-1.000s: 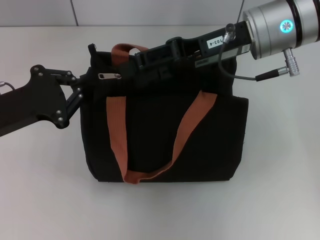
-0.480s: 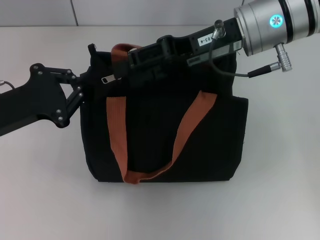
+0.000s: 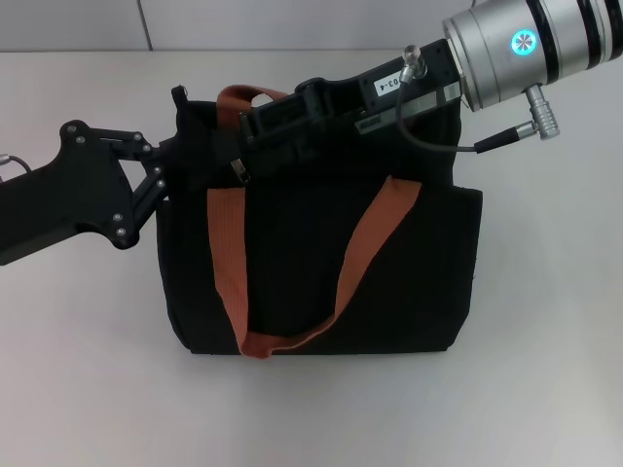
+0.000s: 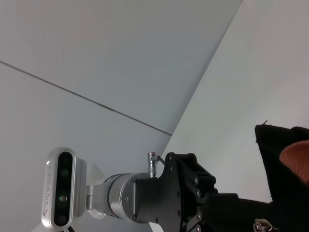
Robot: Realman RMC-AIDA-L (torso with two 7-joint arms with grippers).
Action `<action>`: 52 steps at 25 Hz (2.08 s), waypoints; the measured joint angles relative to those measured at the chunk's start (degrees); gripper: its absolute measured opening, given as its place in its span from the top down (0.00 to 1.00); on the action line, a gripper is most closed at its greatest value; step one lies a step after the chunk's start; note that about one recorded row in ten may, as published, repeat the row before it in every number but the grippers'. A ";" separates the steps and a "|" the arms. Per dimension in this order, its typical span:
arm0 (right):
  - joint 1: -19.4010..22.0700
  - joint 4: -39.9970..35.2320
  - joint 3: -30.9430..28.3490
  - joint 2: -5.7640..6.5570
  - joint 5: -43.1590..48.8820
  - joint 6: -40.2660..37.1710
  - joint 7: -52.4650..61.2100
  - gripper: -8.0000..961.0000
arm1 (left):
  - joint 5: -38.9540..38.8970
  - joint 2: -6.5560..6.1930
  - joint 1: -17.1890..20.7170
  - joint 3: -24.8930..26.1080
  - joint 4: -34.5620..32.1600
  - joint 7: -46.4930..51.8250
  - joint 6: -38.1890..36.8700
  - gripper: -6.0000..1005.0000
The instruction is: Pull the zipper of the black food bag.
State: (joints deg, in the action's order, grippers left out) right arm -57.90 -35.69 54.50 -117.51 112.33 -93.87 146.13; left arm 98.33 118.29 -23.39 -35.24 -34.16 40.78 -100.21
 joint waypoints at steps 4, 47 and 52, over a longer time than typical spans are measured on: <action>0.05 -0.03 0.25 -0.02 0.00 0.10 0.00 0.24 | -0.04 0.01 -0.04 0.00 -0.03 0.01 0.00 0.97; 1.50 -8.62 4.82 -0.52 0.80 0.83 -5.01 0.43 | 0.10 -1.35 -4.73 -0.16 -0.65 10.30 -1.96 0.97; 1.70 -8.82 5.01 -0.53 0.88 1.41 -5.14 0.43 | 0.07 -1.50 -4.74 -0.03 -0.64 10.51 -2.00 0.97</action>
State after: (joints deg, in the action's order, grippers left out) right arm -56.20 -44.51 59.51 -118.04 113.21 -92.46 140.99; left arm 98.40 116.79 -28.13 -35.28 -34.80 51.29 -102.21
